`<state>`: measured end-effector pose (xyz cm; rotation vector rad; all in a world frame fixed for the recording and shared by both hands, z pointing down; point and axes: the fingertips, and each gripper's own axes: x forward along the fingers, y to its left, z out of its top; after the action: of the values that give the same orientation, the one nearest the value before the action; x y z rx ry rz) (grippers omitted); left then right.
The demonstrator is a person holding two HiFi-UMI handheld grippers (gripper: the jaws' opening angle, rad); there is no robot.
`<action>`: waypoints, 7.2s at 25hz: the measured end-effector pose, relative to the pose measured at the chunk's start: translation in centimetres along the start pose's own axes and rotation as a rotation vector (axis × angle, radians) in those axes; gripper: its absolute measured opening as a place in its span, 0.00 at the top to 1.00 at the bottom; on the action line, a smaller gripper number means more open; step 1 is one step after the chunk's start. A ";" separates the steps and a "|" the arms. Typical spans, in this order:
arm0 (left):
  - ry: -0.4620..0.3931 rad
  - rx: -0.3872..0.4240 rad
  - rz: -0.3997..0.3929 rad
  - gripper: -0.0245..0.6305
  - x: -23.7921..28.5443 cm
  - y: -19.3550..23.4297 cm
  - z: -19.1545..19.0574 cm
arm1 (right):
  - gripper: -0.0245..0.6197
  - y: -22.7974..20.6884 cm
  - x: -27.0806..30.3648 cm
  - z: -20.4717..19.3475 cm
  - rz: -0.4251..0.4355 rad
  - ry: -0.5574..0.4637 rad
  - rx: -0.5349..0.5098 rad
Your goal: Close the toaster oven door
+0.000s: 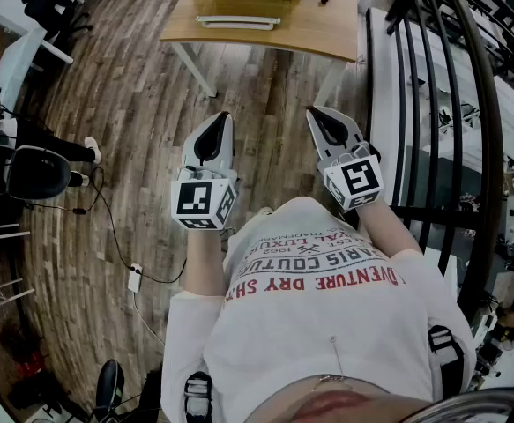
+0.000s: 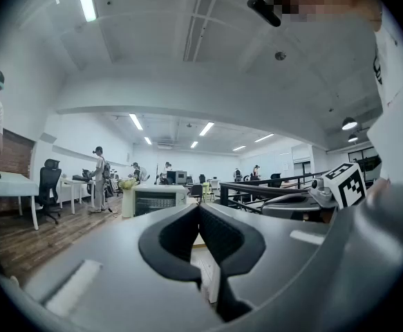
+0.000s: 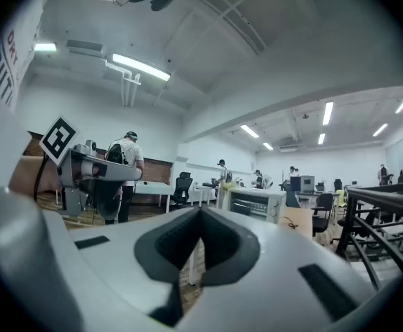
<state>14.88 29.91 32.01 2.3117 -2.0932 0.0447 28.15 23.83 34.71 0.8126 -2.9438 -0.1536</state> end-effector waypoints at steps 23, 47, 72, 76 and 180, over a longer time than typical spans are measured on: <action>0.058 -0.048 -0.025 0.83 -1.4 4.8 -3.2 | 0.95 3.9 4.1 -1.2 -0.012 0.031 0.059; 0.119 -0.076 0.142 0.75 6.4 18.3 -6.9 | 0.95 0.2 21.1 -5.7 0.121 0.083 0.078; 0.255 -0.134 0.121 0.75 32.4 29.3 -10.5 | 0.95 -18.8 41.0 -8.9 0.101 0.126 0.176; 0.306 -0.142 0.049 0.75 35.1 31.2 -12.0 | 0.95 -20.0 42.8 -9.2 0.044 0.160 0.185; 0.369 -0.108 -0.219 0.80 50.9 41.0 -11.0 | 0.95 -23.2 50.2 -6.5 -0.282 0.175 0.186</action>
<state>-20.92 -24.39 44.76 2.2466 -1.6234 0.3187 -2.36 -22.37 41.14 1.1985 -2.6952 0.1695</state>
